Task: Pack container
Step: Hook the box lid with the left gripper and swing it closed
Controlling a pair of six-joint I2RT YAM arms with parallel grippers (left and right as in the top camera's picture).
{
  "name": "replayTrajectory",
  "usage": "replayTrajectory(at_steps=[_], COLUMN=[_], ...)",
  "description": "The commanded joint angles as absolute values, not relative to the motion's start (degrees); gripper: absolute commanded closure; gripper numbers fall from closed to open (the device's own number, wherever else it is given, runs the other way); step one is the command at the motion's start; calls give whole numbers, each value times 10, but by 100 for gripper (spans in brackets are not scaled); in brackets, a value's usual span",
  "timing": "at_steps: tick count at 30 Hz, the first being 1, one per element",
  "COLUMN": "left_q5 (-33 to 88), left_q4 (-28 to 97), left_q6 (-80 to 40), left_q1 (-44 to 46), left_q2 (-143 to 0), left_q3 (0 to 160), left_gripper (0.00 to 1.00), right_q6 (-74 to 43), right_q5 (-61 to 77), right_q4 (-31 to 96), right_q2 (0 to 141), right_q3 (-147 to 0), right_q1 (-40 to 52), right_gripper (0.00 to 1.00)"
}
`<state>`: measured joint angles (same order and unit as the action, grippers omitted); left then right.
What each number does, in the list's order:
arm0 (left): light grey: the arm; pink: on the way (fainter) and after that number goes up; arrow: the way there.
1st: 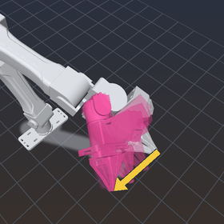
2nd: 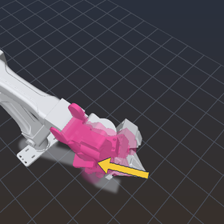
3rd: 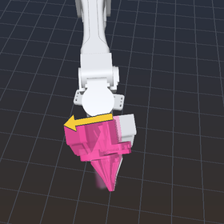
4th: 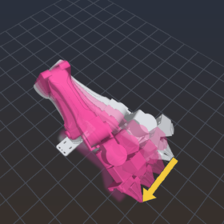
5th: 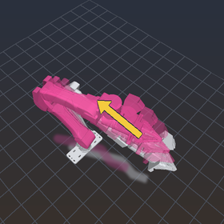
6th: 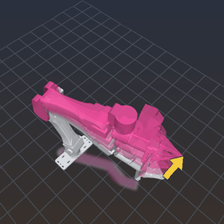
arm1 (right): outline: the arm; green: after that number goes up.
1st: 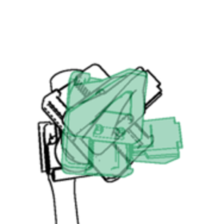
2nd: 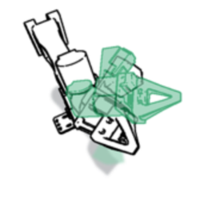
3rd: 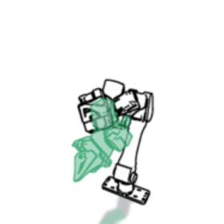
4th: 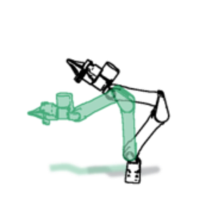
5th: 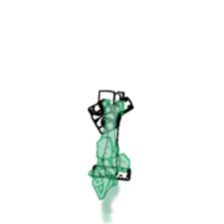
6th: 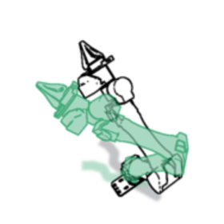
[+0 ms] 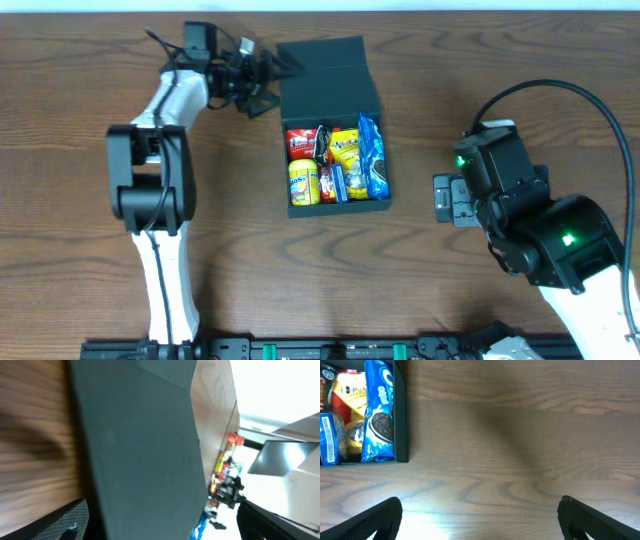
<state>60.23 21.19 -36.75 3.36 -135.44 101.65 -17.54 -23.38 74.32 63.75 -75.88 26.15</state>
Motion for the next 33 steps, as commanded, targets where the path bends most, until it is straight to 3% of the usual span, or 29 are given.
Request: replayTrajectory(at_steps=[1,12,19,24,29,33], left_q5=[629,723,760,727,622,605], left_q4=[187,-30,-37,100,302,394], left_q6=[-419,-418,-347,-217,-53,10], left_q1=[51,81,79,81,92,108], left_q2=[-1369,-1372,-1330,-1250,-1172,-1141], left_q3=[1017,1018,1019,1019,1018,1018], left_gripper=[5,5,4,4,5,5], right_q6=[-179,-179,-179,-179,-179,-179], right_q5=[-238,-243,-253,-255,-257,-257], right_q4=[744,746,746,743,740,740], right_q2=[638,638,638,638,638,638], right_q3=[-758,-758,-758,-758,-758,-758], right_q1=[257,257,257,257,257,257], right_gripper=[1,1,1,1,1,1])
